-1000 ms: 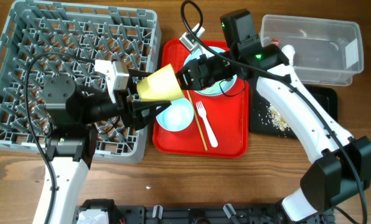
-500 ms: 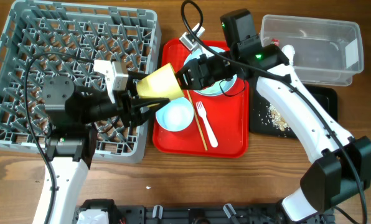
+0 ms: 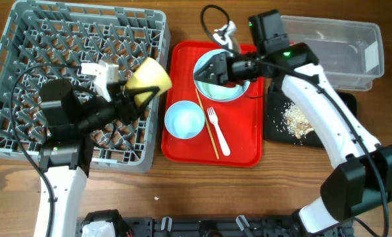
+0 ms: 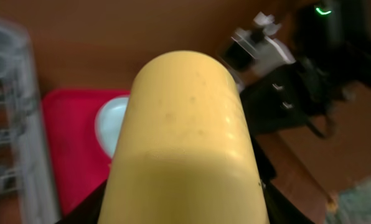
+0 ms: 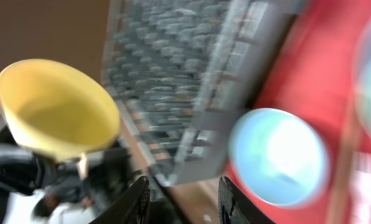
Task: Sort waste into correct bins and load items into the dishwasher rack
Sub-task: 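Lower the yellow cup into the dish rack and open the left gripper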
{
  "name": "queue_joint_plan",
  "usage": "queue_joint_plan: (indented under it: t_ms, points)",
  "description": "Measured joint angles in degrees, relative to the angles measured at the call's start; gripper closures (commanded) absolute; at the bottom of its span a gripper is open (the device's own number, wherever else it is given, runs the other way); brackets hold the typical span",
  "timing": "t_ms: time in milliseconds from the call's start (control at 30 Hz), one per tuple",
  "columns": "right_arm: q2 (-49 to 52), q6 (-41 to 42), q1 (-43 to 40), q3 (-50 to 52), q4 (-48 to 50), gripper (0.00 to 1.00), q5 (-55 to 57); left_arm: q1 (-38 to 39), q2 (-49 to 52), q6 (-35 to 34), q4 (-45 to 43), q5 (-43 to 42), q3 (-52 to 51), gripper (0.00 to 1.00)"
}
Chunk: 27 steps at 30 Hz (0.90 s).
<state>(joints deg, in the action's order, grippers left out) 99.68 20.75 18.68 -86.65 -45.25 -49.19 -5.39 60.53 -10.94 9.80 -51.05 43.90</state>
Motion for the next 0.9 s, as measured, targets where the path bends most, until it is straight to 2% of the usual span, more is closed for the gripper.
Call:
queue_joint_plan:
  t_ms: [67, 100, 167, 267, 333, 400, 567, 733, 800, 833, 900]
  points:
    - [0.0, -2.5, -1.1, 0.0, -3.7, 0.63, 5.0, -1.5, 0.0, -0.1, 5.2, 7.4, 0.0, 0.94]
    - [0.0, -3.3, -1.6, -0.1, -6.1, 0.63, 9.3, -2.6, 0.0, -0.1, 7.6, 11.8, -0.1, 0.96]
    - [-1.4, -5.6, -2.5, 0.0, -13.2, 0.64, 18.7, -4.4, -0.2, -0.1, 10.4, 16.4, -0.1, 0.96]
    - [-7.9, -7.5, -6.7, 0.0, -18.6, 0.67, 30.4, -9.0, -1.0, -0.2, 20.3, 20.9, 1.9, 0.96]
    - [-12.4, -10.2, -10.8, 0.0, -21.3, 0.70, 33.7, -11.0, -1.1, -0.2, 28.4, 25.9, 5.9, 0.96]
    - [-15.9, -13.8, -13.8, 0.0, -21.6, 0.48, 34.2, -12.8, -1.4, -0.2, 34.1, 32.5, 10.6, 0.96]
    - [-16.7, -15.7, -14.6, 0.0, -21.6, 0.42, 34.3, -12.9, 0.6, -1.0, 40.1, 42.6, 12.4, 0.96]
    - [-16.7, -15.5, -14.6, 0.0, -21.6, 0.41, 34.3, -12.9, 8.4, -1.2, 41.5, 44.6, 12.4, 0.96]
    - [-16.7, -15.4, -14.6, 0.0, -21.7, 0.41, 34.3, -12.9, 10.8, -1.2, 41.5, 44.9, 12.4, 0.91]
    - [-16.7, -15.4, -14.6, 0.0, -21.6, 0.41, 34.3, -12.9, 13.1, -1.2, 41.5, 45.0, 12.4, 0.83]
    - [-16.7, -15.4, -14.6, 0.0, -21.7, 0.41, 34.3, -12.9, 16.3, -1.2, 41.4, 45.2, 12.4, 0.54]
